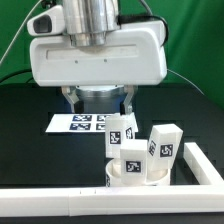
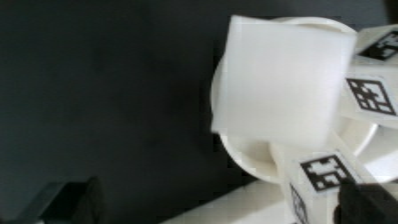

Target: Assemble stool

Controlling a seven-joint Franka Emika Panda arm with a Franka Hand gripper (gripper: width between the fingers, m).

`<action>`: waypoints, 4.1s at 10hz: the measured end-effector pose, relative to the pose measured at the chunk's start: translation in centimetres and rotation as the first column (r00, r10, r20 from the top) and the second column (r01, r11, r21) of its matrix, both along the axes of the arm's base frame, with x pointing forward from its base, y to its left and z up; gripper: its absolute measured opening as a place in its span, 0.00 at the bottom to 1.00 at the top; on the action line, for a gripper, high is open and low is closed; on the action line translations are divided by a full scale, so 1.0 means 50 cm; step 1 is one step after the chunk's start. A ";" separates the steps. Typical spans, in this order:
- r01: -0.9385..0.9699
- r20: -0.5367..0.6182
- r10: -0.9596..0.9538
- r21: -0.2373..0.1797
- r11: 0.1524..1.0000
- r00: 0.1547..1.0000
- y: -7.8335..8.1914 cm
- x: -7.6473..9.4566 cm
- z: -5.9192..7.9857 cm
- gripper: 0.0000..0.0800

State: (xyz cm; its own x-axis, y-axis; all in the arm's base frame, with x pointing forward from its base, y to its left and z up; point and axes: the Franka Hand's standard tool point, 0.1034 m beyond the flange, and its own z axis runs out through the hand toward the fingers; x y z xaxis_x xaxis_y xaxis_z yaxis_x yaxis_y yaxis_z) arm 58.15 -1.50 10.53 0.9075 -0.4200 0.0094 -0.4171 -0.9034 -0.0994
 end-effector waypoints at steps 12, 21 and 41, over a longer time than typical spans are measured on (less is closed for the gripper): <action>0.188 -0.003 -0.188 -0.006 0.982 0.982 0.039 0.008 -0.038 0.41; 0.806 -0.156 -0.796 -0.004 0.592 0.584 0.029 0.023 -0.046 0.41; 0.986 -0.162 -0.977 -0.115 -0.124 -0.142 0.095 0.048 -0.042 0.74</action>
Offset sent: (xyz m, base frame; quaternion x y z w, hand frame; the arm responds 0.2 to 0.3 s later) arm 0.0110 0.0143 -0.0025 -0.0031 -0.0019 0.0190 0.9998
